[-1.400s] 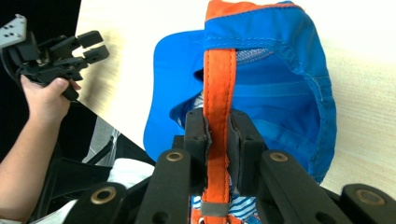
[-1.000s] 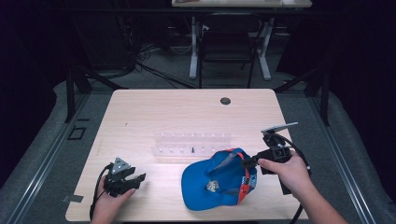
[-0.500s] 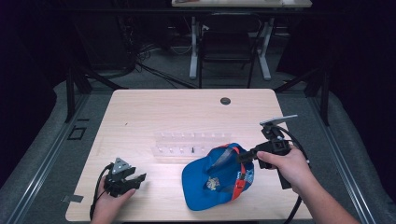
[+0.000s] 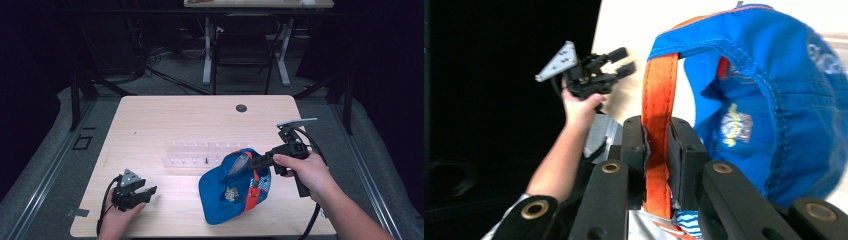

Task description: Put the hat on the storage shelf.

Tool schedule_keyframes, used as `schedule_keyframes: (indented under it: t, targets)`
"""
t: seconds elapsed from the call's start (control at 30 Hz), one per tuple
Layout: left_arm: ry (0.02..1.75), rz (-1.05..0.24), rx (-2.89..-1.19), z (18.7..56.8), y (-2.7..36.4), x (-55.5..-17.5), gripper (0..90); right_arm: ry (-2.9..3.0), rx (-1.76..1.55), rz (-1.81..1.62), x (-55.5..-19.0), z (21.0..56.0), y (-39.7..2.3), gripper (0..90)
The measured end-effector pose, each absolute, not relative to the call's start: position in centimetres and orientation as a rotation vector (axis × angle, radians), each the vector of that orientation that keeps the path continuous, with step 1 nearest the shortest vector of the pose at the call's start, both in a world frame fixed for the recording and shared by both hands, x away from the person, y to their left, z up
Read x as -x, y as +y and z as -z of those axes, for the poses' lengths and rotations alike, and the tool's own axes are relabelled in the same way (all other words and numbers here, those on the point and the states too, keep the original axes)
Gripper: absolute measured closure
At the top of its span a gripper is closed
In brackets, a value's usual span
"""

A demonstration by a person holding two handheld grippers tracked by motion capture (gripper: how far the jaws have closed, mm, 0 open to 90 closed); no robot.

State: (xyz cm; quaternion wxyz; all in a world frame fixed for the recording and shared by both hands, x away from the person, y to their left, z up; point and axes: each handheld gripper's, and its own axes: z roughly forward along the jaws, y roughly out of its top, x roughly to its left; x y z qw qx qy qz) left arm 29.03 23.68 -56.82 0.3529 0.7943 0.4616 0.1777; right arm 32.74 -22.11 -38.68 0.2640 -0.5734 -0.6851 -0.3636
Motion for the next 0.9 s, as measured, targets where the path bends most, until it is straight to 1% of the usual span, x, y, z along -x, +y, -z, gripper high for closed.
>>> schedule_keyframes:
  t: [0.3, 0.9]
  targets:
    - [1.191, -0.459, -2.057, 56.8, 23.6, -29.0, 47.2, -1.831, 1.521, 1.020, -32.8, 37.7, -21.4, 79.1]
    - [1.177, -0.464, -2.055, 56.9, 23.3, -28.9, 47.3, -1.868, 1.513, 1.107, -33.0, 34.0, -21.3, 79.2]
